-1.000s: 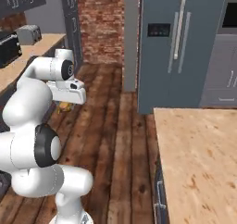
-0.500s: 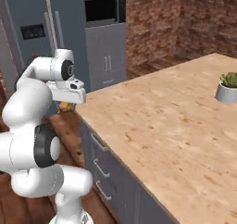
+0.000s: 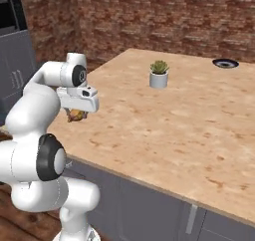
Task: Take the chicken drumsticks from the pan and place one on each plate on the dining counter.
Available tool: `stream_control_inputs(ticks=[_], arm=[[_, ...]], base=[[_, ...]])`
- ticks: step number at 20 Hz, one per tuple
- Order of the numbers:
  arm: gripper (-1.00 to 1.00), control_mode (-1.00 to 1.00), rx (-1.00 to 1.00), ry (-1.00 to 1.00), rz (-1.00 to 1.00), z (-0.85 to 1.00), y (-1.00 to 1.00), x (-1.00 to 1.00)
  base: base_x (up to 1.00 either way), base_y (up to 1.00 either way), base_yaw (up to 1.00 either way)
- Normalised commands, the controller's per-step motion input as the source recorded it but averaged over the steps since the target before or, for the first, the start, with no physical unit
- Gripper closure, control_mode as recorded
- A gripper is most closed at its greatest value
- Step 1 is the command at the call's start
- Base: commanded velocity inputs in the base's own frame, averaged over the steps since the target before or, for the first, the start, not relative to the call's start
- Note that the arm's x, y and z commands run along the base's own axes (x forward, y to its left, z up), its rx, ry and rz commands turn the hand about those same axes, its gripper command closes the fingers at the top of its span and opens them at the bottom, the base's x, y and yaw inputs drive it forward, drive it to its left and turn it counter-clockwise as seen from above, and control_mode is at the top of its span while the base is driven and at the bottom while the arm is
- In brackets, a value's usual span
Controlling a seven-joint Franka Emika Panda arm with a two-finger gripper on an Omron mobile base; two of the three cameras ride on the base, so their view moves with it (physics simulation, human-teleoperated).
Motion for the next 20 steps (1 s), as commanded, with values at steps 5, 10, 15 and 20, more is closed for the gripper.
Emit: stream_control_inputs(ticks=[5, 10, 15, 20], arm=[[1.0, 1.0, 0.0, 0.0, 0.0, 0.0, 0.0, 0.0], [1.0, 1.0, 0.0, 0.0, 0.0, 0.0, 0.0, 0.0], [1.0, 1.0, 0.0, 0.0, 0.0, 0.0, 0.0, 0.0], [1.0, 1.0, 0.0, 0.0, 0.0, 0.0, 0.0, 0.0]], base=[[0.09, 0.65, -0.26], [0.0, 1.0, -0.11], [0.0, 1.0, -0.03], [0.0, 1.0, -0.06]])
